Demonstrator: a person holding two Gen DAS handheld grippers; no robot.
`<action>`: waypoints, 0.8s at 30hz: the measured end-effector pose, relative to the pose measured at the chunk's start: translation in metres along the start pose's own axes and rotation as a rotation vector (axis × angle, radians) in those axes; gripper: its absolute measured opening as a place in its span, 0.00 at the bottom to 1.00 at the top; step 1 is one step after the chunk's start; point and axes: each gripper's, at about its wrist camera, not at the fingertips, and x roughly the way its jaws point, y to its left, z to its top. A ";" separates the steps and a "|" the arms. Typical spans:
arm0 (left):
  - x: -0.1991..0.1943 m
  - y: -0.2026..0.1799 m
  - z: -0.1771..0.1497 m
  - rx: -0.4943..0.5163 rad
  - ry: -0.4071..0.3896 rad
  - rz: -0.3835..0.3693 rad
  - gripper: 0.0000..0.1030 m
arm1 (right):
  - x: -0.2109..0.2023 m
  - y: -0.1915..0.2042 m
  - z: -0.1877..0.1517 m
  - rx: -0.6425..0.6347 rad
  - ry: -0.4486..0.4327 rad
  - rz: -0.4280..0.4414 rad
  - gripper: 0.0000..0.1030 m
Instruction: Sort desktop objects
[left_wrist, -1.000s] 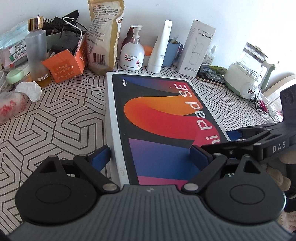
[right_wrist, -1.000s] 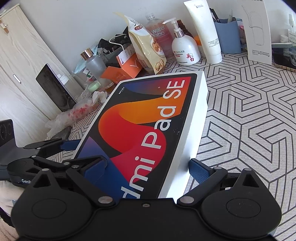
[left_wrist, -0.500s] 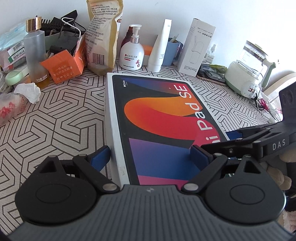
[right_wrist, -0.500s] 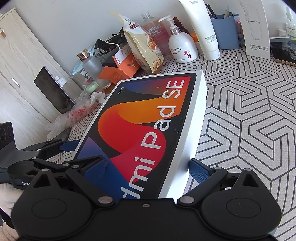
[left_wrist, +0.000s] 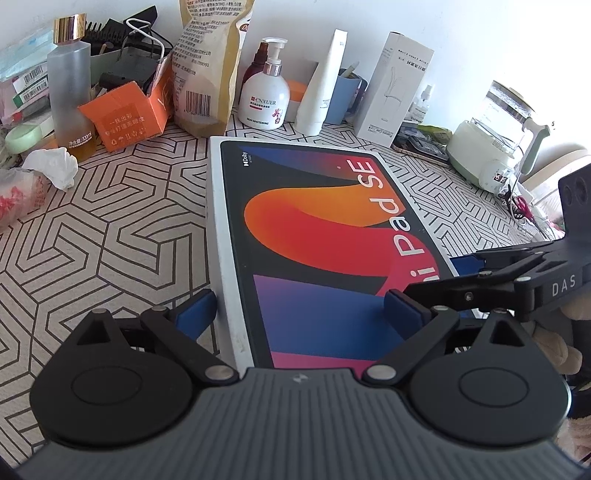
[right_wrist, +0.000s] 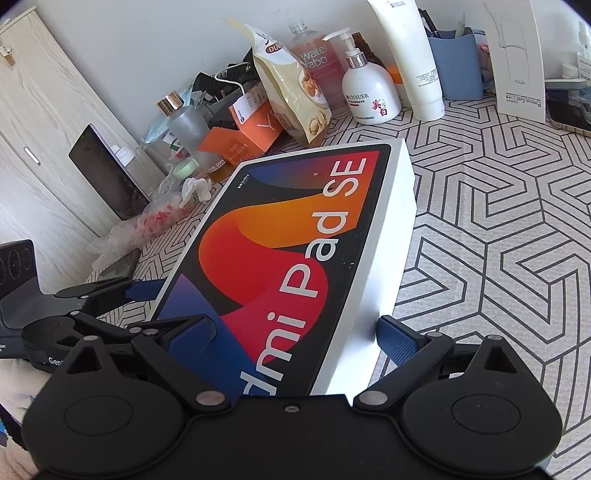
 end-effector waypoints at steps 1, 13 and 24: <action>0.000 0.000 0.000 -0.002 0.001 0.000 0.95 | 0.001 0.000 0.000 -0.001 0.001 -0.001 0.97; -0.005 0.001 -0.009 -0.057 -0.002 -0.004 0.95 | -0.014 -0.002 -0.013 -0.008 -0.068 0.033 0.94; -0.045 -0.012 -0.041 -0.041 -0.108 -0.044 0.96 | -0.058 0.019 -0.060 -0.137 -0.157 -0.021 0.94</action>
